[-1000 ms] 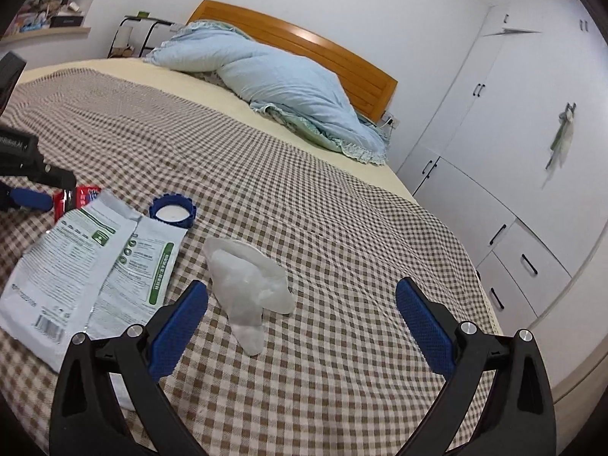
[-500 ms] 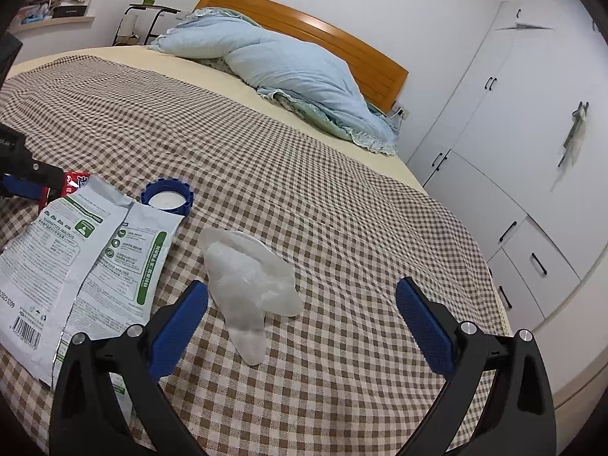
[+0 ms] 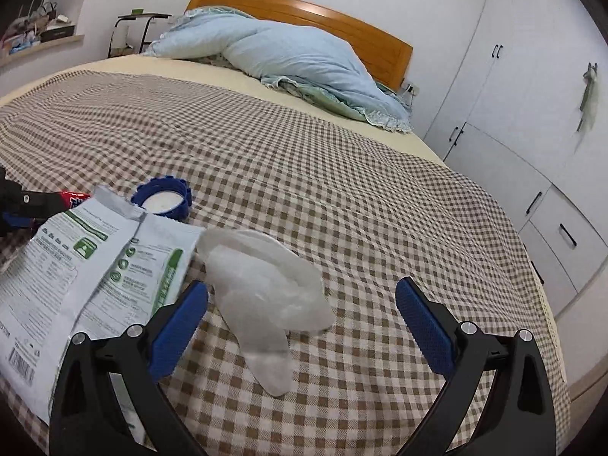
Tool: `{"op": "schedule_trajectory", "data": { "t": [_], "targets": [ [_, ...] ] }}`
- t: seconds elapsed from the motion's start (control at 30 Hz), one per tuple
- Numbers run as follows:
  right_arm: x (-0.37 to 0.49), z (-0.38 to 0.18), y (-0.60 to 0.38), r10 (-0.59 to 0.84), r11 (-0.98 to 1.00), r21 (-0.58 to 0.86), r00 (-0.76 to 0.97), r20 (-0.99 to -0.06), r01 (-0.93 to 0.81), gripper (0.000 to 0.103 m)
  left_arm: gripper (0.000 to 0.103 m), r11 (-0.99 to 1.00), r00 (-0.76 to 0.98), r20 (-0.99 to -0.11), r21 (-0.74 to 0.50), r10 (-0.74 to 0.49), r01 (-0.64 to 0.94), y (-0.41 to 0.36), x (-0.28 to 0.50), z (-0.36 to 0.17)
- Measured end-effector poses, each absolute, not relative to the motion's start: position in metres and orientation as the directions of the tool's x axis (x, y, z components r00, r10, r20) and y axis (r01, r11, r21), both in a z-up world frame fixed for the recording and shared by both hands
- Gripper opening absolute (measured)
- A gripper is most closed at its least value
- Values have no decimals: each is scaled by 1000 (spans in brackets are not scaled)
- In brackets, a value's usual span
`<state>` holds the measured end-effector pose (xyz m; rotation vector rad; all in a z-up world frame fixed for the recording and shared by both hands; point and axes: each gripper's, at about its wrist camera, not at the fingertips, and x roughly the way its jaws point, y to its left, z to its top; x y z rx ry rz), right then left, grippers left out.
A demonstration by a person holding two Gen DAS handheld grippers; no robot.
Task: Collect trash
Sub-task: 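Close the left gripper on the red wrapper while the right grasps the clear bag, then lift the red wrapper and clear bag with both grippers toward the floor bag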
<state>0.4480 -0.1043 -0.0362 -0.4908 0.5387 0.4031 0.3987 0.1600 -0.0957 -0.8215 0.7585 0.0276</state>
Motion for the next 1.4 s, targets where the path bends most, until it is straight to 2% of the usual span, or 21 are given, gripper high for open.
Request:
{"op": "schedule_trajectory", "data": {
  "t": [0.13, 0.23, 0.27, 0.3, 0.33, 0.4, 0.53, 0.83, 1.23, 1.4],
  "targets": [
    [454, -41, -99, 226, 808, -326, 769, -598, -490, 95, 22, 725, 760, -612, -623, -218, -294, 155, 386, -88],
    [468, -54, -90, 217, 785, -307, 703, -678, -538, 94, 22, 753, 784, -599, -589, -163, -293, 153, 375, -77],
    [469, -55, -89, 215, 782, -304, 693, -688, -544, 78, 22, 759, 792, -592, -583, -152, -290, 153, 373, -74],
    [469, -56, -89, 224, 779, -295, 685, -693, -553, 56, 22, 762, 796, -587, -581, -149, -286, 154, 373, -72],
    [469, -56, -89, 219, 784, -297, 690, -690, -545, 50, 22, 764, 800, -582, -580, -146, -283, 154, 372, -70],
    [471, -56, -92, 233, 792, -268, 678, -698, -548, 30, 22, 767, 802, -579, -579, -147, -277, 155, 372, -70],
    [464, -43, -107, 277, 828, -222, 720, -636, -515, 18, 22, 761, 804, -575, -587, -151, -277, 159, 375, -69],
    [439, -29, -111, 287, 844, -267, 813, -507, -465, 13, 22, 778, 825, -553, -566, -111, -274, 161, 360, -56],
    [438, -29, -109, 259, 843, -314, 842, -473, -436, 12, 21, 845, 862, -506, -460, 4, -274, 154, 325, -20],
    [419, -25, -108, 231, 843, -379, 893, -387, -382, 12, 21, 845, 862, -506, -455, 15, -282, 156, 313, -17]
  ]
}}
